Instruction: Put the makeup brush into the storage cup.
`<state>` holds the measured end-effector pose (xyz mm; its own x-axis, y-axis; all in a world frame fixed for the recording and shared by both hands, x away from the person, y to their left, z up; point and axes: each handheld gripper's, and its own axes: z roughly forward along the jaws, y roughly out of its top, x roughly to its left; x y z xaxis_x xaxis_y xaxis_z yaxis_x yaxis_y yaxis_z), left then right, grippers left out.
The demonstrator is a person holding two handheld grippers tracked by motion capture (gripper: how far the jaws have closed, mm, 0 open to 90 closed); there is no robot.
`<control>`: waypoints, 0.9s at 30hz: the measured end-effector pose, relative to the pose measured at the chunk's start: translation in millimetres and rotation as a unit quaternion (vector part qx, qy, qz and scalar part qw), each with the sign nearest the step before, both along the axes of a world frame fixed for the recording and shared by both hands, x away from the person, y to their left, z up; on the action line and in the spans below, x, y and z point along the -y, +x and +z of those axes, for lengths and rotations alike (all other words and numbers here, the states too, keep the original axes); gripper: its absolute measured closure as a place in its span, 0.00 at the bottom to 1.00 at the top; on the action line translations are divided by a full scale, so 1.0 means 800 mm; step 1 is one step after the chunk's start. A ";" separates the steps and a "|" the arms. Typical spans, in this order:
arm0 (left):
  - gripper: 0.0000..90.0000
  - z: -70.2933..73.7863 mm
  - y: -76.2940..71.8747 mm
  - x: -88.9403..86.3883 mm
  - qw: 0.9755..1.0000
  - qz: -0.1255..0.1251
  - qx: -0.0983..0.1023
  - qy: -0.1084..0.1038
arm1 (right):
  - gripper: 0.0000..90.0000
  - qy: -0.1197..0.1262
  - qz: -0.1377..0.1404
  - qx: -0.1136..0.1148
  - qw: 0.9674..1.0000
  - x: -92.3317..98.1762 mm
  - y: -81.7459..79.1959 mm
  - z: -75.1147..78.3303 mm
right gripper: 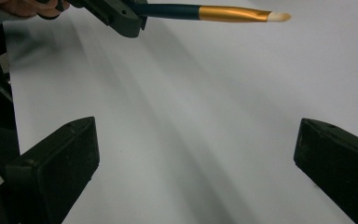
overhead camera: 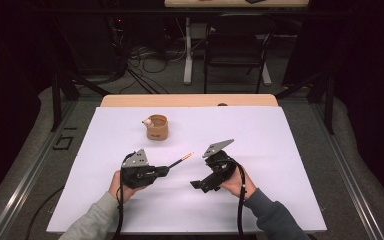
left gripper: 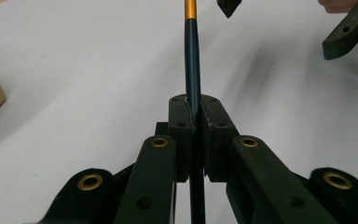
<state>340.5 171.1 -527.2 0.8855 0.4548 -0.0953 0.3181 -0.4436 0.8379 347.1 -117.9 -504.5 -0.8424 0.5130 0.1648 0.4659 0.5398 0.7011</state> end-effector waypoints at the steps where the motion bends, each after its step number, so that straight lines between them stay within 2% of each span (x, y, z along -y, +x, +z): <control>1: 0.94 0.000 0.000 0.000 1.000 0.002 0.001 0.000 | 0.00 0.004 -0.002 0.001 1.000 -0.001 0.000 0.000; 12: 0.94 0.000 -0.003 0.005 0.999 0.035 0.014 -0.018 | 0.00 0.008 -0.011 -0.002 1.000 -0.006 0.003 -0.001; 13: 0.94 -0.001 -0.003 0.005 0.999 0.036 0.015 -0.021 | 0.00 0.016 -0.015 0.000 1.000 -0.007 0.003 -0.002; 15: 0.94 -0.003 -0.002 0.005 0.999 0.038 0.008 -0.027 | 0.00 0.012 -0.012 -0.004 1.000 -0.006 0.005 -0.003; 21: 0.94 -0.002 -0.002 0.004 0.998 0.047 0.016 -0.035 | 0.00 0.019 -0.020 -0.004 1.000 -0.008 0.006 -0.003; 27: 0.94 -0.001 -0.004 0.005 0.997 0.055 0.019 -0.044 | 0.00 0.039 -0.029 0.001 0.999 -0.008 0.008 0.001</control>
